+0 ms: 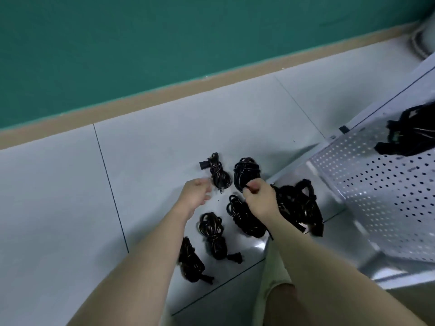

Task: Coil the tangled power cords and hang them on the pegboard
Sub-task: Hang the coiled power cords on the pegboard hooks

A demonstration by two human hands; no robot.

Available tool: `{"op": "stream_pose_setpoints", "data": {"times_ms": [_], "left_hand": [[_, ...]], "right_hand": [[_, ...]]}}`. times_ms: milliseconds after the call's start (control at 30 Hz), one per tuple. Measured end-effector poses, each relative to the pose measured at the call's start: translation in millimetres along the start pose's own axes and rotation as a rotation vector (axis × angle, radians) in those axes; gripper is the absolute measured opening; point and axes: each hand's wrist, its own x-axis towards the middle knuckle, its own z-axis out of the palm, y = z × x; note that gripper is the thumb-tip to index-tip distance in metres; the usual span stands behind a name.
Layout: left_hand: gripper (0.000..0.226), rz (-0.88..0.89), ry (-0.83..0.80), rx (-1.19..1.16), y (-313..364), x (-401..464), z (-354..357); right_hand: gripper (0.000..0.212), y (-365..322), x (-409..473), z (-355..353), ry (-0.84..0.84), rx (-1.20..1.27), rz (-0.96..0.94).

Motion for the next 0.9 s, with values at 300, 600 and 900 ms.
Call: {"op": "stream_pose_setpoints", "data": {"times_ms": [300, 600, 900], "left_hand": [[0.026, 0.125, 0.158, 0.128, 3.1, 47.1, 42.7], [0.018, 0.278, 0.008, 0.572, 44.0, 66.4, 75.9], [0.043, 0.301, -0.211, 0.375, 61.9, 47.0, 53.3]], "right_hand": [[0.053, -2.5, 65.2, 14.6, 0.104, -0.138, 0.172], [0.027, -6.5, 90.9, -2.6, -0.173, 0.021, 0.120], [0.050, -29.1, 52.0, -31.4, -0.043, 0.359, 0.171]]}}
